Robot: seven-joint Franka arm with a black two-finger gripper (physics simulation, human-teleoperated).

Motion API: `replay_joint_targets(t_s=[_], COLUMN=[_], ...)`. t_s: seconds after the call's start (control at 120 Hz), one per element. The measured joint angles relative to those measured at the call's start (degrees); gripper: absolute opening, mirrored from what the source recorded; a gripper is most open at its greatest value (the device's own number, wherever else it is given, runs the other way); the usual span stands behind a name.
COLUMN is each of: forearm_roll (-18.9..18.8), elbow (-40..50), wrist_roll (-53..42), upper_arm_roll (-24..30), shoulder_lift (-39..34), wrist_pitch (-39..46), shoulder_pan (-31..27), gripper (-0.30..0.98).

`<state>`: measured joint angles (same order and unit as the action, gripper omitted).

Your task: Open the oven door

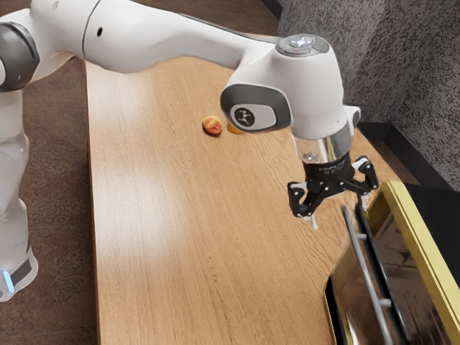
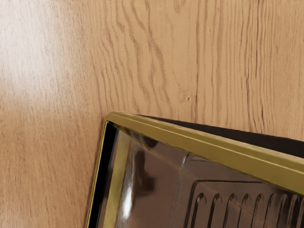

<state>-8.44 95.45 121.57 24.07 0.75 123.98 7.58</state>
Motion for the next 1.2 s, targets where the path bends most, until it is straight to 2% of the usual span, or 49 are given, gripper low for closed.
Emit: replay_joint_targets(t_s=[0.5, 0.583, 0.692, 0.767, 0.833, 0.858, 0.883, 0.95, 0.975, 1.0, 1.083, 1.2], forearm_roll=[12.54, 16.43, 25.76, 30.05, 27.51, 25.75, 23.85, 19.23, 17.31, 15.67, 12.09, 9.78], elbow=[17.73, 21.99, 28.29, 29.13, 19.86, 14.19, 8.91, -0.8, -2.97, -4.19, -4.02, -2.31], wrist_roll=[1.08, 1.24, 0.13, -1.05, -0.71, 0.05, 0.84, 2.79, 3.5, 4.17, 6.21, 8.65], upper_arm_roll=[1.03, 4.18, 9.36, 11.02, 11.0, 8.94, 3.22, -17.27, -22.19, -25.11, -28.57, -25.83], shoulder_lift=[-13.27, -18.05, -27.19, -30.1, -28.75, -26.9, -24.44, -18.83, -17.92, -17.48, -16.44, -15.46], wrist_pitch=[2.37, 3.28, 3.81, 3.29, -1.75, -5.18, -8.79, -17.34, -20.48, -23.46, -31.2, -37.74], shoulder_pan=[-2.66, -8.48, -21.05, -25.06, -25.85, -24.55, -20.18, -3.24, 0.3, 1.3, 1.4, -0.97], gripper=[0.69, 0.69, 0.69, 0.69, 0.69, 0.68, 0.68, 0.68, 0.68, 0.68, 0.68, 0.69])
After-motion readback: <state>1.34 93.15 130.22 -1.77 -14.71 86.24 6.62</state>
